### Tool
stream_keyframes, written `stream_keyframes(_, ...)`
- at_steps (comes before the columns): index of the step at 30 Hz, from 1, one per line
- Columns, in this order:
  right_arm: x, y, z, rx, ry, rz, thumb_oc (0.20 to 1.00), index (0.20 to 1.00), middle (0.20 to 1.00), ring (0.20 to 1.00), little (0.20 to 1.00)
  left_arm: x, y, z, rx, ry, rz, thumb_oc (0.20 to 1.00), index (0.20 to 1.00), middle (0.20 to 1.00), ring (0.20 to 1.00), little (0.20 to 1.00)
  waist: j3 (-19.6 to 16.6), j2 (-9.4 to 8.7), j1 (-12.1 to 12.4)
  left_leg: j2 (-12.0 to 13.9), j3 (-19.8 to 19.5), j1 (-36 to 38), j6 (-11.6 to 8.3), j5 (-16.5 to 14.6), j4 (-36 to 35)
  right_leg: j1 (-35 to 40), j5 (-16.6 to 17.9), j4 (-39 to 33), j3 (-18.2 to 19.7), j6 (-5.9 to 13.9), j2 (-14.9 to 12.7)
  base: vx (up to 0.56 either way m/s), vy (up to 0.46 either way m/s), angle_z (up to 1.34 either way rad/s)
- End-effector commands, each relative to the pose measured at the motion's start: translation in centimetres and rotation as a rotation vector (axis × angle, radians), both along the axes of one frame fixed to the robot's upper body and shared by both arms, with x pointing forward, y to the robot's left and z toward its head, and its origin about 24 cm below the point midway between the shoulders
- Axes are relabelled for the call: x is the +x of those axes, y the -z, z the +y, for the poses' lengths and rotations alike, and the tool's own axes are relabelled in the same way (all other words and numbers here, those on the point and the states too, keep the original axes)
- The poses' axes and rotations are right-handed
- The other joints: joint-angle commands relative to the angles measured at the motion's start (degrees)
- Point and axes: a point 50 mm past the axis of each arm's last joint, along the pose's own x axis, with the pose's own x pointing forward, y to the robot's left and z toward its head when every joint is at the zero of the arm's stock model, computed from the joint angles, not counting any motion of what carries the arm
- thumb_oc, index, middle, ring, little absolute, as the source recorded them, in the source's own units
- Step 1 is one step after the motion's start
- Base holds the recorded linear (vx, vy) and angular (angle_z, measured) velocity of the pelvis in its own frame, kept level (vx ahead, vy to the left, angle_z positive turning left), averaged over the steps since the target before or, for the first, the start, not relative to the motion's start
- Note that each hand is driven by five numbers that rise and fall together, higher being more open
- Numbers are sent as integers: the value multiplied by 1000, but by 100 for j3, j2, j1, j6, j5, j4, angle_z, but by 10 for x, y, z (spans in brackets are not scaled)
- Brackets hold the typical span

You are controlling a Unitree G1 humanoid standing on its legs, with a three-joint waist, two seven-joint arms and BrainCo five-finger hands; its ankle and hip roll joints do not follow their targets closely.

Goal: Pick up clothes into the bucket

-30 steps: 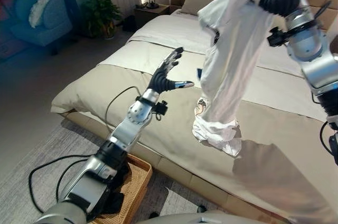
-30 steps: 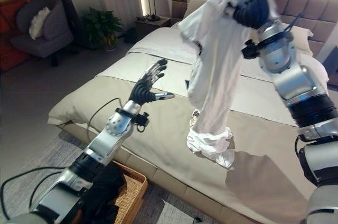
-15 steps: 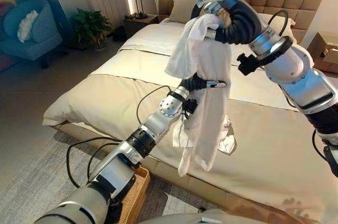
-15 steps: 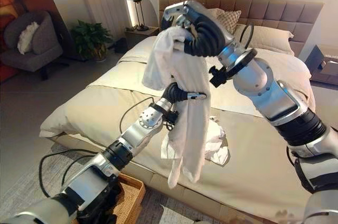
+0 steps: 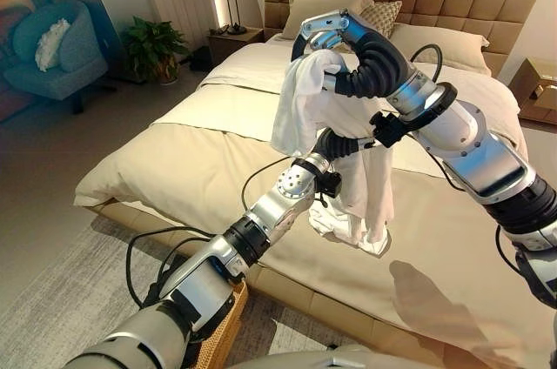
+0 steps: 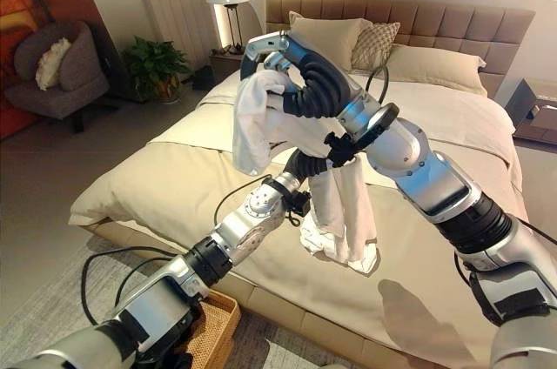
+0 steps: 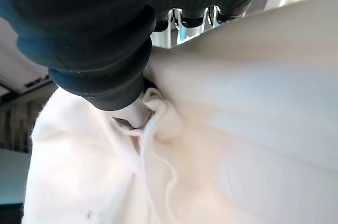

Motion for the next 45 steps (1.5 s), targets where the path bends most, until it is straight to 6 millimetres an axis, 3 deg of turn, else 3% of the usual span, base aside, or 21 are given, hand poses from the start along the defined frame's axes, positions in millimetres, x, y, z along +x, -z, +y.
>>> stream_keyframes(1,-13,-23,-5,135,-50,-101,1000,1000,1000,1000,1000,-4,-18,-5,-82,59,-35,200,200,200,200,200,-144,-352,260,-233,26,-223,145,-776,813,-138,-134,513,-161,194,-261,0,0,0)
stream_keyframes(7,-8,-3,-48,184,136,-55,1000,1000,1000,1000,1000,-3,-9,58,-40,-48,-84,200,200,200,200,200,-120,-350,356,-252,23,-284,157,-770,870,-160,-126,533,-186,190,-285,0,0,0)
stream_keyframes(11,-6,22,-82,243,271,36,1000,1000,1000,1000,1000,-10,5,102,16,-139,-94,200,200,200,200,200,-110,-349,445,-250,-9,-267,151,-849,911,-120,-205,542,-217,185,-279,9,-6,2)
stream_keyframes(13,-6,37,-102,288,351,82,1000,1000,1000,1000,1000,-15,7,132,80,-205,-133,200,200,200,200,200,-111,-344,483,-249,-17,-270,149,-859,923,-119,-227,551,-226,180,-276,46,-17,1)
stream_keyframes(14,-8,50,-114,320,402,125,1000,1000,1000,1000,1000,-23,14,157,124,-265,-140,200,200,200,200,200,-97,-336,526,-251,-28,-271,152,-869,926,-111,-239,555,-236,175,-279,60,-13,5)
stream_keyframes(15,-8,51,-114,320,402,128,1000,1000,1000,1000,1000,-24,14,158,126,-265,-138,200,200,200,200,200,-102,-343,525,-251,-28,-262,152,-875,928,-101,-246,557,-236,175,-279,-1,-7,5)
stream_keyframes(21,-16,106,-157,368,629,301,1000,1000,1000,1000,1000,-53,27,243,364,-514,-155,200,200,200,200,200,-27,-304,660,-289,-72,-308,158,-920,1005,-110,-271,566,-259,166,-293,20,1,7)
stream_keyframes(22,-20,130,-166,389,691,383,1000,1000,1000,1000,1000,-60,33,263,426,-587,-137,200,200,200,200,200,20,-295,690,-299,-94,-351,159,-922,1040,-129,-281,579,-271,160,-296,1,11,8)
stream_keyframes(23,-20,130,-166,389,690,385,1000,1000,1000,1000,1000,-60,33,263,427,-588,-137,200,200,200,200,200,12,-300,685,-300,-96,-356,159,-926,1046,-130,-284,581,-273,160,-297,-3,10,7)
stream_keyframes(24,-23,150,-174,400,744,453,1000,1000,1000,1000,1000,-65,37,275,461,-631,-123,200,200,200,200,200,58,-297,704,-314,-119,-403,162,-927,1085,-154,-291,598,-281,156,-301,-13,10,6)
stream_keyframes(29,-33,209,-187,425,882,652,1000,1000,1000,1000,1000,-76,46,311,587,-798,-97,200,200,200,200,200,325,-283,759,-353,-211,-674,172,-916,1237,-359,-307,731,-349,136,-326,-63,23,15)
stream_keyframes(30,-38,240,-189,449,941,767,1000,1000,1000,1000,1000,-78,47,318,606,-854,-100,200,200,200,200,200,479,-281,784,-371,-232,-807,180,-899,1293,-480,-288,776,-354,134,-326,-87,29,13)
stream_keyframes(31,-38,240,-189,449,939,766,1000,1000,1000,1000,1000,-78,46,318,607,-855,-101,200,200,200,200,200,477,-284,780,-372,-231,-818,181,-902,1302,-490,-291,783,-353,134,-327,-104,30,18)
stream_keyframes(32,-40,254,-188,427,961,818,1000,1000,1000,1000,1000,-77,46,321,605,-885,-102,200,200,200,200,200,558,-282,794,-375,-249,-902,184,-893,1343,-572,-283,821,-357,131,-330,-81,21,13)
stream_keyframes(33,-44,270,-187,420,992,875,1000,1000,1000,1000,1000,-78,44,325,607,-912,-108,200,200,200,200,200,647,-281,810,-379,-257,-1003,190,-888,1397,-675,-270,874,-353,127,-334,-180,38,9)
stream_keyframes(34,-53,299,-184,378,1044,990,1000,1000,1000,1000,1000,-78,43,330,608,-958,-110,200,200,200,200,200,846,-285,850,-392,-284,-1199,199,-868,1484,-861,-238,950,-354,120,-333,-186,42,4)
stream_keyframes(36,-55,308,-180,348,1054,1016,1000,1000,1000,1000,1000,-76,43,332,610,-986,-117,200,200,200,200,200,929,-291,852,-399,-282,-1323,203,-868,1559,-961,-225,994,-348,112,-334,-113,28,0)
stream_keyframes(38,-64,329,-177,264,1094,1095,1000,1000,1000,1000,1000,-73,41,335,621,-1021,-131,200,200,200,200,200,1122,-311,862,-388,-281,-1544,204,-868,1698,-1169,-190,1062,-312,104,-329,-111,26,-1)
stream_keyframes(42,-93,369,-171,150,1161,1267,1000,1000,1000,1000,1000,-59,36,340,614,-1123,-149,200,200,200,200,200,1559,-448,834,-301,-316,-2181,171,-906,2216,-1708,-138,1310,-243,58,-327,-116,16,-1)
stream_keyframes(45,-102,377,-168,108,1168,1295,1000,1000,1000,1000,1000,-53,27,345,647,-1174,-183,200,200,200,200,200,1707,-532,803,-262,-360,-2488,163,-959,2481,-1971,-158,1460,-217,42,-325,-73,-4,3)
